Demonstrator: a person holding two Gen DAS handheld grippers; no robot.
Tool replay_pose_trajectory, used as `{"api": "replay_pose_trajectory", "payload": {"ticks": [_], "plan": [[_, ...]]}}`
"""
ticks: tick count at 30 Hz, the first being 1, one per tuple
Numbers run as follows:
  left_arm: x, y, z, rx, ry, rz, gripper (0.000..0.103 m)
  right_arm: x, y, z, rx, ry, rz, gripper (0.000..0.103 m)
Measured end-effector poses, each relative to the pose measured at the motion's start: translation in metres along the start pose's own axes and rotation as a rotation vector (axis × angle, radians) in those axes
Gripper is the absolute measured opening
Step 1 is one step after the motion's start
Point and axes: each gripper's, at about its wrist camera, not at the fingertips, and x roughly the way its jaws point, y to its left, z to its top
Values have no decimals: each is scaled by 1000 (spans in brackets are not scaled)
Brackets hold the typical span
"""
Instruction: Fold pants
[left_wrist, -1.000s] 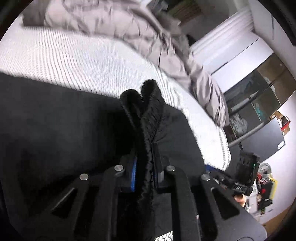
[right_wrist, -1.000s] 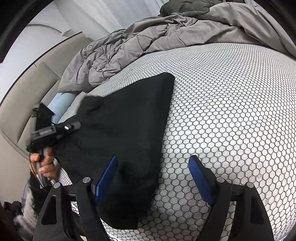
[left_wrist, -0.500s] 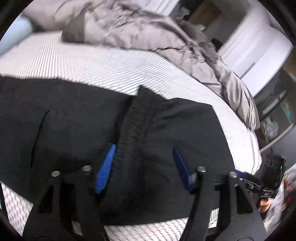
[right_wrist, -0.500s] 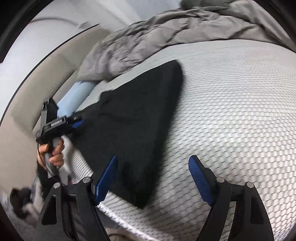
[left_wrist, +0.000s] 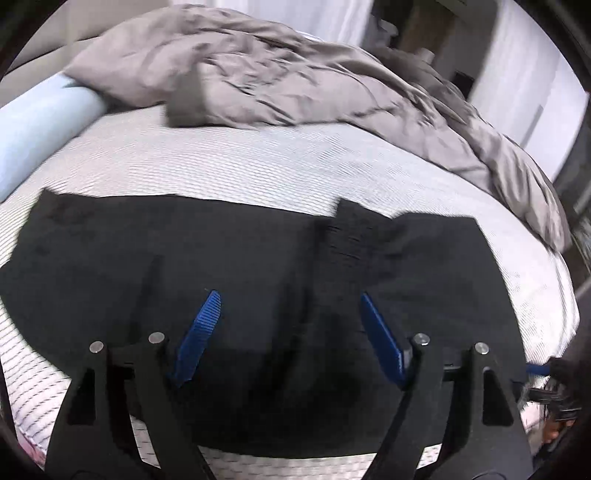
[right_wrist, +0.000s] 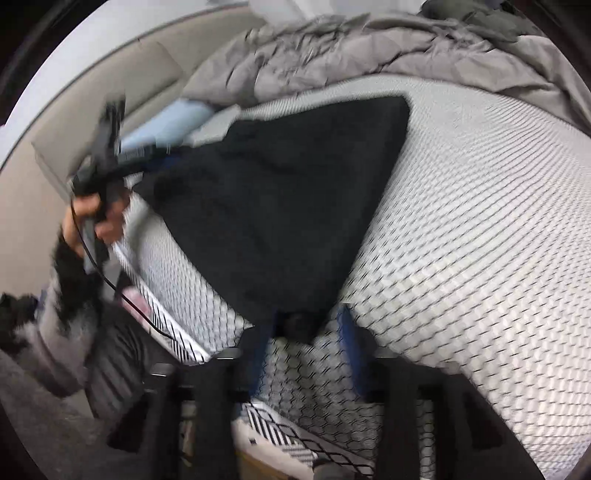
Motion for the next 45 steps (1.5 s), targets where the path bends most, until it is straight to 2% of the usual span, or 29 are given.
{"api": "replay_pose_trajectory", "payload": {"ticks": [1,2,4,6,8,10,12,14,16,18,19,21,24,27,30,32,34,37,39,41,43,45], "plan": [[-4,6,-1,-8,-17,0,75,-8,-3,2,20,-36,5,68],[-10,7,-1,-15,-35,-8,75,-14,-7,7,44,-73,11,68],[-27,-4,-4,-1,-82,-81,75,-22,-15,16,95,-130,13,68],[-34,-29,-11,54,-82,-184,77,-7,-20,30,143,-128,17,68],[-30,-72,-24,140,-43,-284,79,12,-21,39,152,-83,4,68],[-15,-128,-46,259,44,-401,79,27,-19,45,154,-46,-3,67],[-2,-174,-66,382,119,-449,79,34,-25,52,174,-41,-5,67],[5,-199,-83,466,136,-446,79,34,-33,56,225,-65,9,67],[18,-212,-97,501,181,-427,80,35,-39,58,239,-59,31,62],[26,-217,-109,556,184,-398,81,45,-34,59,199,-25,16,37],[27,-218,-113,583,180,-391,81,45,-31,52,167,-18,-21,18],[27,-215,-119,597,176,-396,81,48,-36,52,188,-31,-36,16],[27,-203,-124,605,179,-400,81,46,-52,65,281,-105,-13,16],[24,-192,-126,594,182,-407,81,53,-57,69,320,-72,-9,18],[16,-182,-110,509,187,-464,81,45,-55,68,310,-79,11,32],[12,-176,-99,431,170,-521,81,28,-51,57,283,-93,43,57],[13,-175,-92,378,139,-540,81,22,-43,50,238,-85,65,62],[34,-184,-95,358,143,-463,81,22,-35,45,186,-74,91,62],[35,-196,-110,444,97,-392,82,32,-35,46,196,-52,85,62],[31,-209,-125,587,57,-317,84,48,-31,55,198,-18,64,62],[28,-208,-129,598,52,-315,84,59,-30,62,185,8,52,60],[29,-202,-125,567,86,-346,85,70,-26,74,142,20,21,51]]}}
